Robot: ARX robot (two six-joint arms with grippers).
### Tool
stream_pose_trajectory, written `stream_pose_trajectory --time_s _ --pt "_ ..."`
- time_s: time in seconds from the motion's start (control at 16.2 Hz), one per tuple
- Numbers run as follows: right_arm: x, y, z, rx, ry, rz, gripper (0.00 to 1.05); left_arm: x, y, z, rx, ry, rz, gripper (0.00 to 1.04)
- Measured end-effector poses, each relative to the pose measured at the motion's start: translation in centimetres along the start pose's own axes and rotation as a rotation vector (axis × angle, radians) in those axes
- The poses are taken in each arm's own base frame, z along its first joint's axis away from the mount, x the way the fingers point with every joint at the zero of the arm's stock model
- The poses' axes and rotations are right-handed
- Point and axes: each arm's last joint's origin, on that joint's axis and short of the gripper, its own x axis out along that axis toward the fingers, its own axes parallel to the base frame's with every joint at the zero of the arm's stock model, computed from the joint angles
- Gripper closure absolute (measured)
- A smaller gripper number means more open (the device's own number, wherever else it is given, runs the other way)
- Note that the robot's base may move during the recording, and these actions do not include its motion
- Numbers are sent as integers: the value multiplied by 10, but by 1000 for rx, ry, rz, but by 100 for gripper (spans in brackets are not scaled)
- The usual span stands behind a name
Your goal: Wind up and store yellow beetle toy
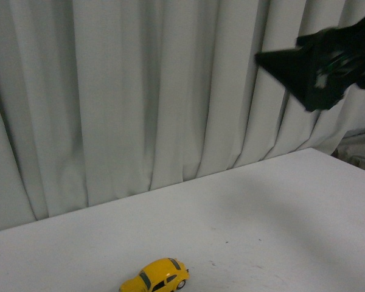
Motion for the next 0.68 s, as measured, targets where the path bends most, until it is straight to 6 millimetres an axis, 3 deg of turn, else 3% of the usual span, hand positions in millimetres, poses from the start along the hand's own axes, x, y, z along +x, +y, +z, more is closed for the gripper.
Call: stream_pose_trajectory --time_s 0.12,0.25,0.37,0.49,0.68 --pt "50 -11 -16 -92 160 293 7 0 0 0 0 0 1 7" --pt "88 -12 -17 -229 247 489 7 0 0 0 0 0 1 7" --pt "125 0 -25 -438 371 695 7 0 0 0 0 0 2 7" --pt "145 18 -51 -636 494 873 7 0 0 0 0 0 1 7" --pt "165 41 -79 -799 594 1110 7 0 0 0 0 0 1 7"
